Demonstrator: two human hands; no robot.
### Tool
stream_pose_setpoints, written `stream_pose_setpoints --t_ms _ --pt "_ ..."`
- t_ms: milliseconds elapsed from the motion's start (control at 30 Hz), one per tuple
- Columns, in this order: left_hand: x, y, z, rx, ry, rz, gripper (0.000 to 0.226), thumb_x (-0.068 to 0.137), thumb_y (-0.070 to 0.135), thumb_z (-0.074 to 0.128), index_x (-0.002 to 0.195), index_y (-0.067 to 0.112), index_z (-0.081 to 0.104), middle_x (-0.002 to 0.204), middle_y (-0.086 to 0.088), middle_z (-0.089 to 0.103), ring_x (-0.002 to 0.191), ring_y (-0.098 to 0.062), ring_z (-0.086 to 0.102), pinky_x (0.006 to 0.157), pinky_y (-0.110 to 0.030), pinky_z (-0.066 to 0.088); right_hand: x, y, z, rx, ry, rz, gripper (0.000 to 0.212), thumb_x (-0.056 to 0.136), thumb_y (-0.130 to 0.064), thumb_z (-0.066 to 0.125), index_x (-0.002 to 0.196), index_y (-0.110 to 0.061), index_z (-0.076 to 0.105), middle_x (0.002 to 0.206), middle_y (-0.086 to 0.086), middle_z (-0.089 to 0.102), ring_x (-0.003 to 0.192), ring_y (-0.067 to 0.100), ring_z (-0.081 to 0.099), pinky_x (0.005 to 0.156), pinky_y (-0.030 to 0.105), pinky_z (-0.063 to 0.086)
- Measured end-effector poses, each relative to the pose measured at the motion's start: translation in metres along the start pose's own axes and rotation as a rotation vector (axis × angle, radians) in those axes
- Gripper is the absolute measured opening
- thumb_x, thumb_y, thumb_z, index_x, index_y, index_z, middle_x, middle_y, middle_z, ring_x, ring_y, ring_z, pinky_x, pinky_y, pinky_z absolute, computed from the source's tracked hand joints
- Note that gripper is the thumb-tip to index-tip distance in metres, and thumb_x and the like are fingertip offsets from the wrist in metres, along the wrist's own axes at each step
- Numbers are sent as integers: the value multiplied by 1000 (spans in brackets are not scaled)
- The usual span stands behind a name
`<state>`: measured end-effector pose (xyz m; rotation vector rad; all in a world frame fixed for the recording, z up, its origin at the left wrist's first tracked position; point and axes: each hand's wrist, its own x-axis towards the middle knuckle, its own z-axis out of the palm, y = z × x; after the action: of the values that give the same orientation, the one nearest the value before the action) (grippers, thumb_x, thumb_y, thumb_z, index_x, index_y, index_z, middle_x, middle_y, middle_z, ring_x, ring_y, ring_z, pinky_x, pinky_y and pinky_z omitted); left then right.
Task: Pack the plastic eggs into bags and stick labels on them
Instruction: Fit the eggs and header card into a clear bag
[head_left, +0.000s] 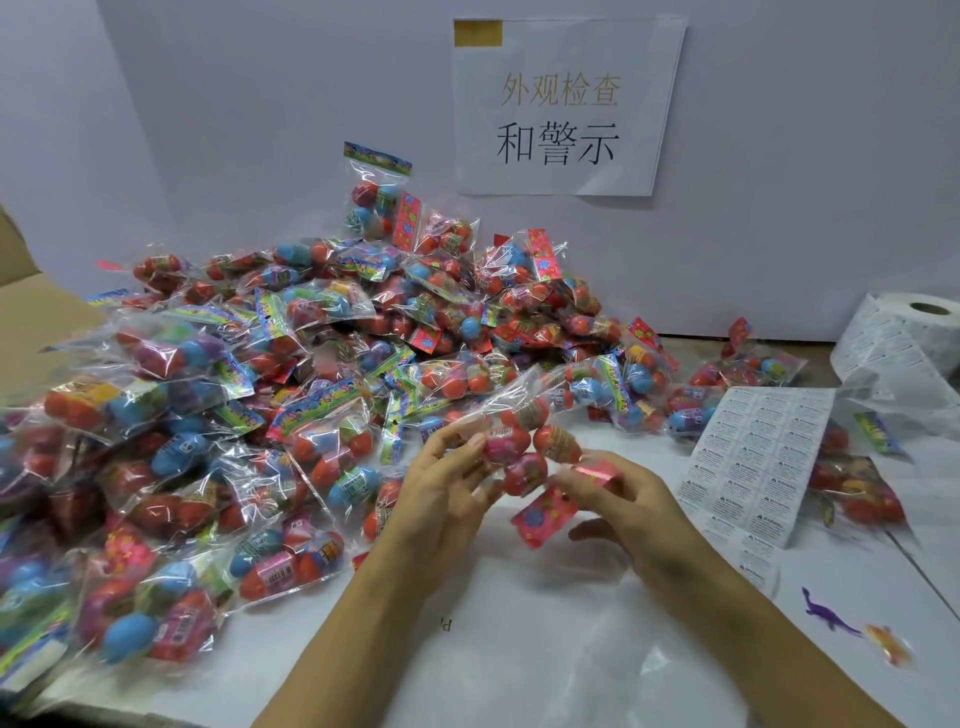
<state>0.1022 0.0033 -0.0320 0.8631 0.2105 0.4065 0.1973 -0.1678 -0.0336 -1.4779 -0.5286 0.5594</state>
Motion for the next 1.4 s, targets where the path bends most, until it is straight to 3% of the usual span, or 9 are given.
stream_pose_setpoints --t_ms 100,233,433,600,767,867,1067,1233,1400 --pt "1 -2 -3 -2 -3 -32 64 71 -8 72 129 10 53 118 -17 74 94 -29 74 72 -39 62 1 0 1 50 37 7 53 65 -35 92 109 -16 70 96 4 79 83 22 76 63 25 57" --pt "-1 -3 -3 0 -39 -80 71 64 -6 71 131 12 53 117 -21 70 100 -36 71 79 -48 61 3 1 -4 127 115 8 40 73 -22 80 111 -14 69 89 2 78 70 15 70 58 23 53" --pt "-7 0 3 114 -90 -123 43 72 36 82 109 15 76 118 -12 74 106 -34 72 83 -50 62 6 0 -7 204 165 13 41 76 -16 78 116 -20 68 94 -1 78 69 8 65 62 28 45" --pt "-9 3 7 183 -18 -192 68 86 62 64 129 10 61 111 -20 75 97 -36 75 78 -46 64 7 -1 -10 268 177 -2 55 65 -29 79 118 -22 68 101 1 78 81 11 69 69 31 43" --pt "-7 -1 9 243 20 -215 49 81 39 70 107 -1 60 104 -24 72 96 -40 73 78 -44 65 8 0 -11 324 194 -41 51 68 -25 76 119 -20 67 93 3 78 74 9 69 66 31 43" --pt "-6 -4 5 290 -65 -173 36 74 13 87 87 4 55 80 -13 69 77 -28 72 74 -40 64 10 2 -11 332 199 -48 50 70 -26 75 119 -19 67 89 3 77 75 10 69 67 31 46" --pt "-6 -7 4 247 -104 -169 55 70 -4 69 123 2 59 103 -26 65 86 -35 69 75 -44 62 11 3 -11 359 186 -38 47 78 -43 71 114 -14 68 101 8 77 84 19 72 67 31 57" --pt "-8 -6 4 323 -146 -112 34 77 -1 72 110 5 69 109 -23 69 96 -41 68 75 -42 64 4 6 -3 48 65 -69 44 78 -49 73 106 -16 77 103 12 77 93 32 74 75 41 58" --pt "-10 -8 7 434 -83 -45 15 97 23 68 99 8 69 103 -26 70 94 -41 72 70 -37 60 2 6 -4 43 55 -71 34 77 -38 76 99 -13 77 99 14 76 93 37 72 77 47 55"
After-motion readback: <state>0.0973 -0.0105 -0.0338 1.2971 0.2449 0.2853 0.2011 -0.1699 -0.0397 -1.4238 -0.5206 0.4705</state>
